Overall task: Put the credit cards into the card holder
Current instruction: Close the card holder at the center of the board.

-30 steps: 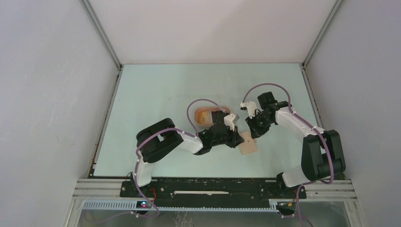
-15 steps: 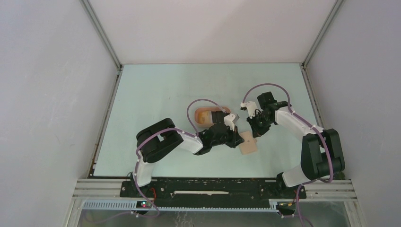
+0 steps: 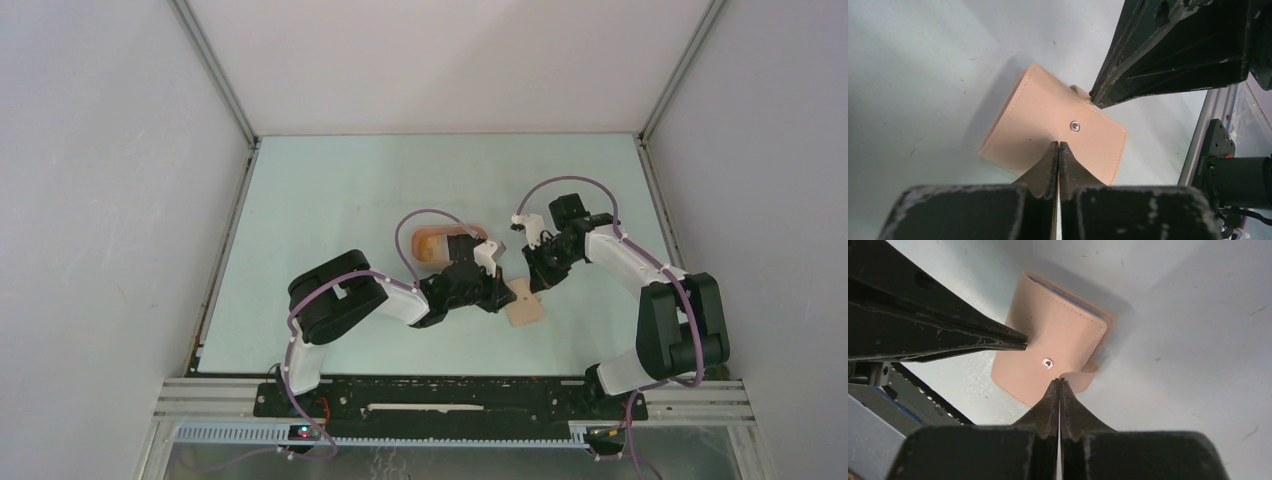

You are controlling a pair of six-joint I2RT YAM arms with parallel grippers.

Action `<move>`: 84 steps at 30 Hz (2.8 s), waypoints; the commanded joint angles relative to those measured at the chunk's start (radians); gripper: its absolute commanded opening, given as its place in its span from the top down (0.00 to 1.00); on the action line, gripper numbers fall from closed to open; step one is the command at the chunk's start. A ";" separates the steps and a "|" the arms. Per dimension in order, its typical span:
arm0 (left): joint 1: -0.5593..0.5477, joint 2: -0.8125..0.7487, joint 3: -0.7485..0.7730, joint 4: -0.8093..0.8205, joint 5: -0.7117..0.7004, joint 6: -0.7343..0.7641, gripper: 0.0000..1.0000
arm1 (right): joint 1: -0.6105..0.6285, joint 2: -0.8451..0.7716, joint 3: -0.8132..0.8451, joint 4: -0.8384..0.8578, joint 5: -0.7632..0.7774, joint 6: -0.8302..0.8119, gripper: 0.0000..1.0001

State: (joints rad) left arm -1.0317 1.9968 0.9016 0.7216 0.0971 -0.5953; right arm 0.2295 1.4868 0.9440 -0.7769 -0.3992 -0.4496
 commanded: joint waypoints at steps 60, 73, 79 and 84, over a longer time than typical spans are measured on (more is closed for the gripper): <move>0.005 0.003 0.010 -0.048 -0.014 0.019 0.99 | 0.034 0.046 0.027 0.056 -0.106 0.078 1.00; 0.005 0.005 0.011 -0.048 -0.016 0.019 0.99 | 0.030 0.055 0.023 0.059 -0.107 0.077 1.00; 0.005 0.001 0.008 -0.048 -0.016 0.019 0.99 | 0.043 0.079 0.024 0.044 -0.086 0.067 1.00; 0.005 0.001 0.007 -0.048 -0.015 0.019 0.99 | 0.048 0.095 0.020 0.037 -0.054 0.057 1.00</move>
State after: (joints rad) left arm -1.0313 1.9968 0.9020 0.7204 0.0994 -0.5949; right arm 0.2596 1.5620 0.9470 -0.7452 -0.4625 -0.3882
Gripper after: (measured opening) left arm 0.014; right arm 0.006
